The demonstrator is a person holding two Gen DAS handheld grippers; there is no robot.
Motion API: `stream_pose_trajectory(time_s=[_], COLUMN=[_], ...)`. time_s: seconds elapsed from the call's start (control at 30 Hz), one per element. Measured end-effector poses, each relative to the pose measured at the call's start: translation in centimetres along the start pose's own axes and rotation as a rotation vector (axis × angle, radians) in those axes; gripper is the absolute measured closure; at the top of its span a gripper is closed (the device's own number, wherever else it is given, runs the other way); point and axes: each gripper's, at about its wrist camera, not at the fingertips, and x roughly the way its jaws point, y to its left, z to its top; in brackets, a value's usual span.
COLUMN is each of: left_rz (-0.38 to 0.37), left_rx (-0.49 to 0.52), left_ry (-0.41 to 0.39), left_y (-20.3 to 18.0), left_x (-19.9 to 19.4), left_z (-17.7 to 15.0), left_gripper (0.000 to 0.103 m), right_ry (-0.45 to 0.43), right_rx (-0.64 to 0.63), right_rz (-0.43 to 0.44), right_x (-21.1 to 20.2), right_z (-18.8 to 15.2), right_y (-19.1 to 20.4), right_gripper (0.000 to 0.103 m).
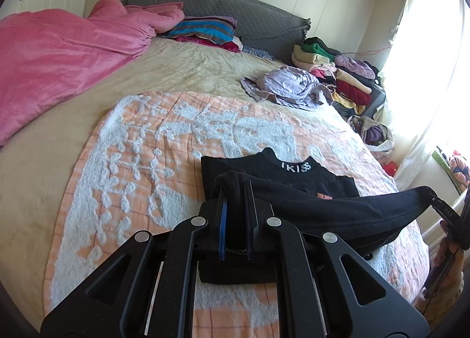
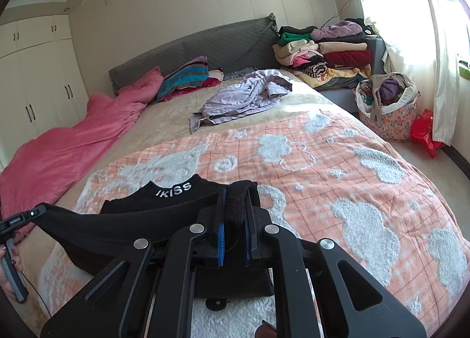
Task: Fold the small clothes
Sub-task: 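Lift the hem with both tools and fold it over the body toward the collar, then lower the folded hem onto the shirt and open both tools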
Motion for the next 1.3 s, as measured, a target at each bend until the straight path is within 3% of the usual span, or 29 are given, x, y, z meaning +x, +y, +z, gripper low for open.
stream_pose_trajectory(time_s=[0.57, 1.3], left_rz=[0.075, 0.196], left_rx=[0.031, 0.093], left_ry=[-0.003, 0.053], left_y=[0.0, 0.8], left_x=[4.5, 11.6], left_z=[2.8, 0.7], left_gripper=[0.099, 0.097], right_ry=[0.019, 0.112], right_rx=[-0.048, -0.022], right_rz=[-0.048, -0.087], right_x=[5.3, 12.9], right_z=[2.6, -1.9], right_y=[0.8, -1.6], right_gripper=[0.094, 0.094])
